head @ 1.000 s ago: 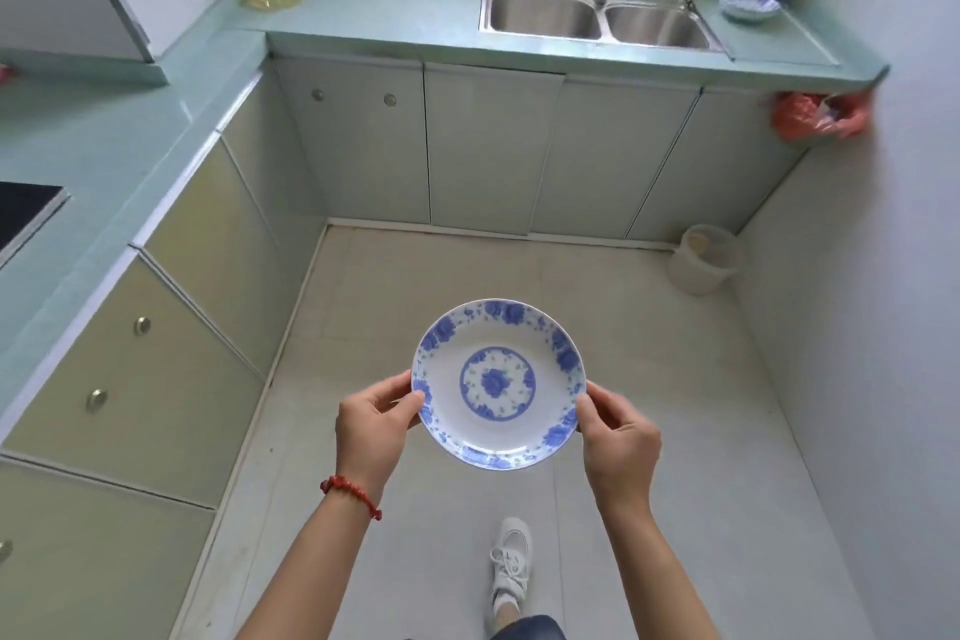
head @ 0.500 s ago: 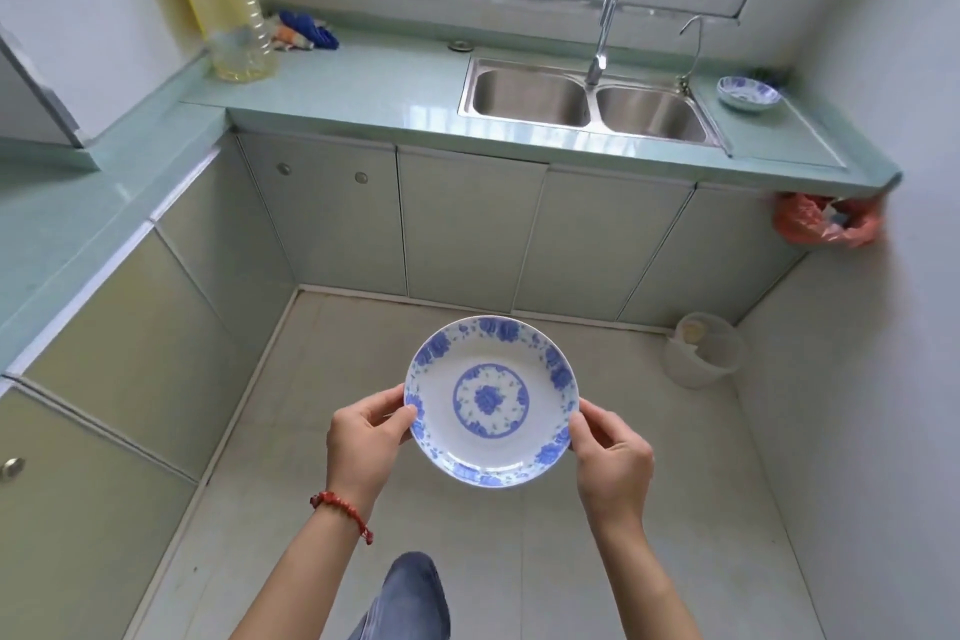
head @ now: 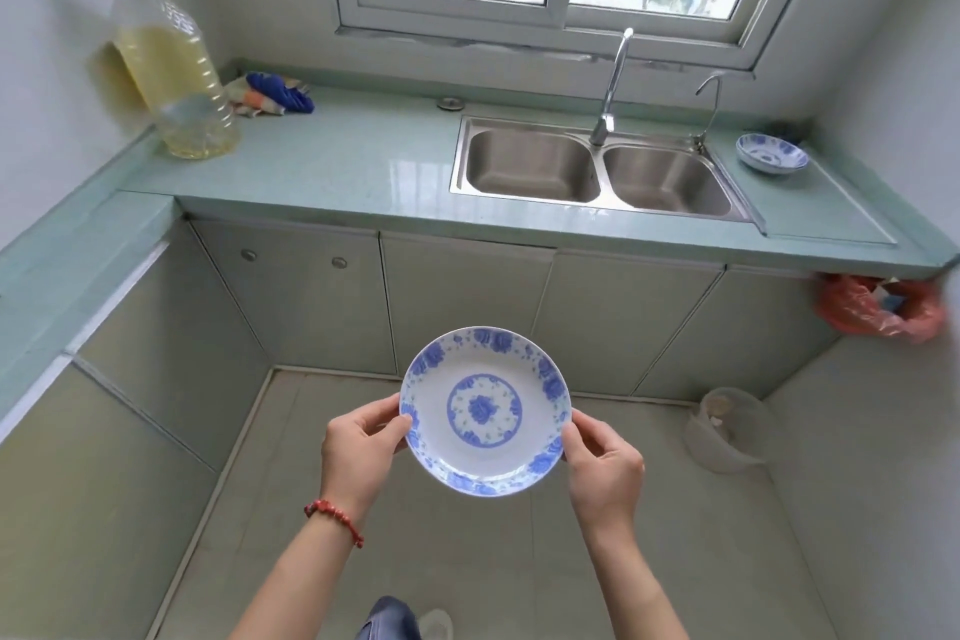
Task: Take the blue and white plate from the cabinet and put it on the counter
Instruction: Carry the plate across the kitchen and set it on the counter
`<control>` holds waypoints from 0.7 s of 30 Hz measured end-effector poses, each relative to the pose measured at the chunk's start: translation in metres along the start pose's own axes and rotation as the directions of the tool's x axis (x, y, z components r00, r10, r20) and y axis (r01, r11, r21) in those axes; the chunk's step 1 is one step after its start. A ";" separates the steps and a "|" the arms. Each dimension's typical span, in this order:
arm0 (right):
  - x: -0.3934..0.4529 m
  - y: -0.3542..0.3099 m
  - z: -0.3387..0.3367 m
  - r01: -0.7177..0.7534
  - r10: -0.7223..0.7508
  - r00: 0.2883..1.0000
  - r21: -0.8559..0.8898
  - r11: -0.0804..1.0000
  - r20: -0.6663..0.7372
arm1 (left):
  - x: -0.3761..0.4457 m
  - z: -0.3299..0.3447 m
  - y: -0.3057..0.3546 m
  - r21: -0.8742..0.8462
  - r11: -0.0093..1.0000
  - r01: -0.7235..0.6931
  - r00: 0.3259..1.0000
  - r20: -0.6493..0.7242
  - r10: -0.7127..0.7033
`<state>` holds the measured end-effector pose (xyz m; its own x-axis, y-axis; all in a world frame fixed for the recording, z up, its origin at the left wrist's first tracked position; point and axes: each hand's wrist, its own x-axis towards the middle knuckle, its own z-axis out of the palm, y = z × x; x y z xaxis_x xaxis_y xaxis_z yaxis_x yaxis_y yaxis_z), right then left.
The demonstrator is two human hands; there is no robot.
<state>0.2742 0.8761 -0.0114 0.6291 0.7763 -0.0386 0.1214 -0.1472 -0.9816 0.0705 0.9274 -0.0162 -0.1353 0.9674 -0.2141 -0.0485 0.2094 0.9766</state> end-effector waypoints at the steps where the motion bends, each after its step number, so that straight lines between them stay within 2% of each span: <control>1: 0.012 -0.003 0.008 0.003 -0.003 1.000 -0.005 1.000 0.002 | 0.013 0.003 0.004 0.001 1.000 0.001 1.000 -0.010 -0.001; 7: 0.075 -0.013 0.048 -0.001 0.001 0.997 -0.005 1.000 0.075 | 0.072 0.014 0.015 -0.019 1.000 -0.005 0.996 -0.084 0.004; 13: 0.140 -0.026 0.093 0.052 -0.045 0.963 -0.017 0.999 0.265 | 0.113 0.023 0.020 -0.045 0.999 -0.014 0.967 -0.254 0.002; 17: 0.180 -0.040 0.127 0.116 -0.092 0.896 -0.028 0.993 0.435 | 0.124 0.027 0.027 -0.067 0.997 -0.037 0.913 -0.407 0.007; 21: 0.203 -0.053 0.163 0.147 -0.109 0.789 -0.013 0.989 0.605 | 0.123 0.026 0.032 -0.074 0.996 -0.054 0.818 -0.575 0.002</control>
<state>0.2701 1.1415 0.0020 0.0188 0.9992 -0.0361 0.2228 -0.0393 -0.9741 0.0778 1.0564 -0.0110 -0.6795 0.7102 -0.1842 -0.1143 0.1455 0.9827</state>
